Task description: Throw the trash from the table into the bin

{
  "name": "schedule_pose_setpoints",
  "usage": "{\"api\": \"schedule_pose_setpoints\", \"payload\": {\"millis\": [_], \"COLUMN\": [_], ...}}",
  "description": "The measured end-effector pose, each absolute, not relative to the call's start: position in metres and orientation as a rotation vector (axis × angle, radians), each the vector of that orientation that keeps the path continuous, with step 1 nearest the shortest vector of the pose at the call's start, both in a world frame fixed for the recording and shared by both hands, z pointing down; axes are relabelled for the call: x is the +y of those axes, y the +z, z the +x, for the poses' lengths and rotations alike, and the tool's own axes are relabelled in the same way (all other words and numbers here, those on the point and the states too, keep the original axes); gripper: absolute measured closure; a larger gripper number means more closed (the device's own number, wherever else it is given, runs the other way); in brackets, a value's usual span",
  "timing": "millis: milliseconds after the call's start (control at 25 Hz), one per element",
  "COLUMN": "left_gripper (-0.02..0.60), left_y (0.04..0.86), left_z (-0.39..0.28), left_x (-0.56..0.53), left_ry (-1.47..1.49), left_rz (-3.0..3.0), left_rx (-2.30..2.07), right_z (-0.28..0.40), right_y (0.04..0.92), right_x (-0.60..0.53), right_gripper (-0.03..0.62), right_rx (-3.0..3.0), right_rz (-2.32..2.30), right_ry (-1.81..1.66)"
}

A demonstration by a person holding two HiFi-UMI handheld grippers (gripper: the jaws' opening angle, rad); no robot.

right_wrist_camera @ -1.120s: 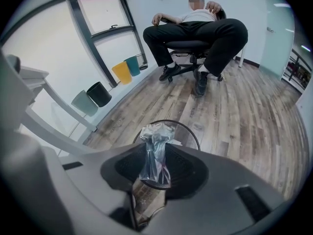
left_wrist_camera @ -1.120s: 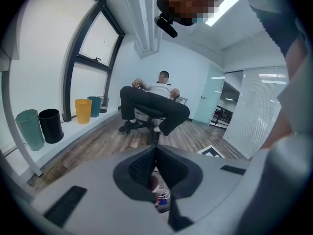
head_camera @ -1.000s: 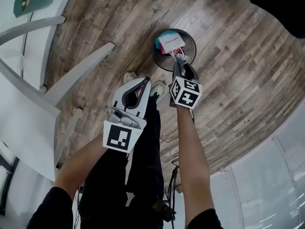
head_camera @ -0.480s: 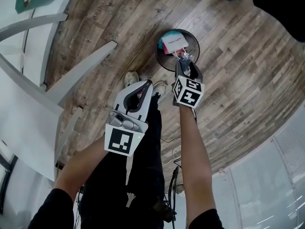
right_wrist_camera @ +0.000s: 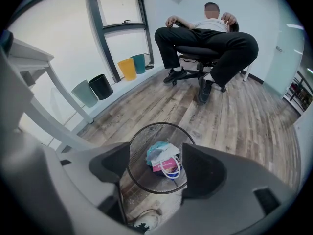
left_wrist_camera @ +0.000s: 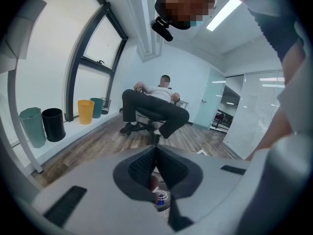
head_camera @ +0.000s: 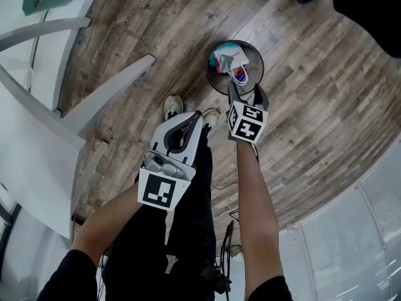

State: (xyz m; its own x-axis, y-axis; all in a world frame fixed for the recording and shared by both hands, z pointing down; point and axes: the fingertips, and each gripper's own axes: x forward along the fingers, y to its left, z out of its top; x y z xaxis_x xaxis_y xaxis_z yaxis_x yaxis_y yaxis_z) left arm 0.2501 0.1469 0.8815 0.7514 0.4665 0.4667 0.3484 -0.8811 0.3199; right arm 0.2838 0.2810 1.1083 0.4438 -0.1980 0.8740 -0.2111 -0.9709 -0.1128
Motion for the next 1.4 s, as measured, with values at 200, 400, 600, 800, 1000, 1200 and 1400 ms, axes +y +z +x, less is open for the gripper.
{"api": "schedule_pose_setpoints", "payload": {"millis": [200,400,600,800,1000,1200,1400], "left_gripper": [0.584,0.584,0.584,0.584,0.584,0.584,0.584], "left_y": [0.877,0.867,0.829,0.754,0.662,0.564,0.495], "left_z": [0.246,0.247,0.253,0.254,0.266,0.258,0.248], "left_x": [0.147,0.145,0.137,0.128,0.129,0.143,0.135], "left_ry": [0.809,0.784,0.721,0.635,0.538,0.446,0.322], "left_rz": [2.728,2.738,2.739,2.787,2.945,2.907,2.955], "left_rx": [0.645,0.647,0.592,0.579,0.729,0.660,0.597], "right_z": [0.284,0.287,0.291,0.288,0.298,0.283,0.270], "right_y": [1.104,1.086,1.044,0.965,0.856,0.718,0.620], "right_x": [0.280,0.284,0.281,0.287,0.282,0.281,0.268], "right_gripper": [0.267,0.540,0.589,0.589,0.589,0.589,0.589], "right_rx": [-0.373,-0.309,-0.318,-0.246,-0.256,-0.345,-0.473], "right_rz": [2.671,2.690,2.731,2.856,2.972,3.080,3.163], "right_ry": [1.602,1.574,1.536,1.506,1.380,1.190,0.920]}}
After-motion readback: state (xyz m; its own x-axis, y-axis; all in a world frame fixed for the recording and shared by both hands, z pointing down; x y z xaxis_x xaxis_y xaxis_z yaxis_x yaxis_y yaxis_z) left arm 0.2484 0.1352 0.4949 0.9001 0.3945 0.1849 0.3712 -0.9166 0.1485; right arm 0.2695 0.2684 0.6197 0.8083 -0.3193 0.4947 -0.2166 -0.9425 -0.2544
